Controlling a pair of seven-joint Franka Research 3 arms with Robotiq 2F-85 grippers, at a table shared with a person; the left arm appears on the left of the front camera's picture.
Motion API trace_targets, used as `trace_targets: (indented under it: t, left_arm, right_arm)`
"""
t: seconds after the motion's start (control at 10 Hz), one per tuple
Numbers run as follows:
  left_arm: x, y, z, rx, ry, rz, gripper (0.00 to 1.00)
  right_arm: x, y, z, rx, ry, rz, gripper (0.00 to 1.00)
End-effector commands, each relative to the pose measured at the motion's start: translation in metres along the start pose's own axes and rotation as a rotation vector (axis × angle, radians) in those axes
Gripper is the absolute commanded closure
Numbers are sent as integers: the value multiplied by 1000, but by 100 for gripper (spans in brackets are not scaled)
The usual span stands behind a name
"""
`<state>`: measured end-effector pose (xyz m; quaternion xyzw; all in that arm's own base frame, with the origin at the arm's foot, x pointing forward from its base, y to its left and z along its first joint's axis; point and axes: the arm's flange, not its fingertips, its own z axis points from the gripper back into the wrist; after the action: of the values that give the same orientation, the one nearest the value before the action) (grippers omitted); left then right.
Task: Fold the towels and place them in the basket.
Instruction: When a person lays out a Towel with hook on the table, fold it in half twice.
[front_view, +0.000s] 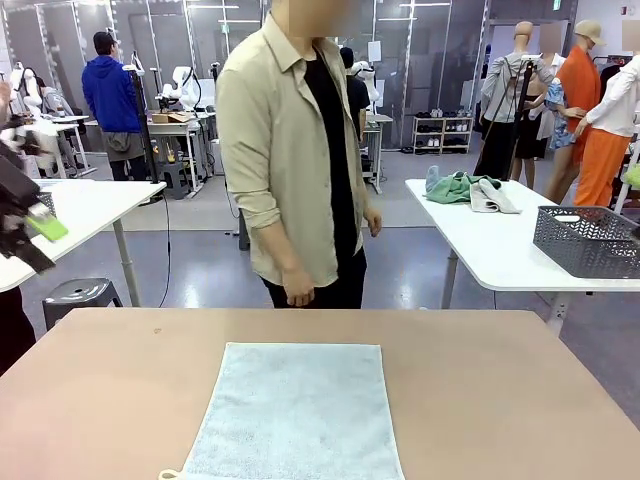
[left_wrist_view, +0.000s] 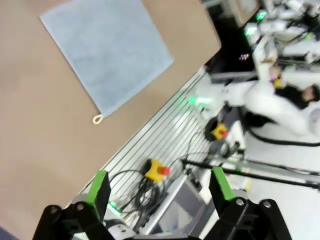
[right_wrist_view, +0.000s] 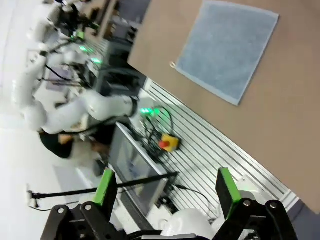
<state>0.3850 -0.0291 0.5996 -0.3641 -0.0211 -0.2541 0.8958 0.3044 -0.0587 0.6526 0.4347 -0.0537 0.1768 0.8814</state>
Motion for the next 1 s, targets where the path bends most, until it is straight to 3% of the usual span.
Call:
trace_targets:
  t: [0.0, 0.3, 0.5, 0.7, 0.9]
  left_arm:
    - [8, -8, -37, 132, 144, -88, 0]
    - [2, -26, -92, 183, 367, -277, 0]
    - [-10, -32, -114, 164, 467, -467, 0]
    - [-21, -41, -121, 99, 555, -614, 0]
    - [-34, -63, -125, 110, 643, -776, 0]
  right_arm:
    - [21, 14, -38, -153, 136, 31, 0]
    - [31, 39, -118, -346, 291, 176, 0]
    - [23, 43, -164, -509, 269, 345, 0]
    - [11, 43, -191, -516, 332, 524, 0]
    - [-2, 47, -212, -474, 417, 627, 0]
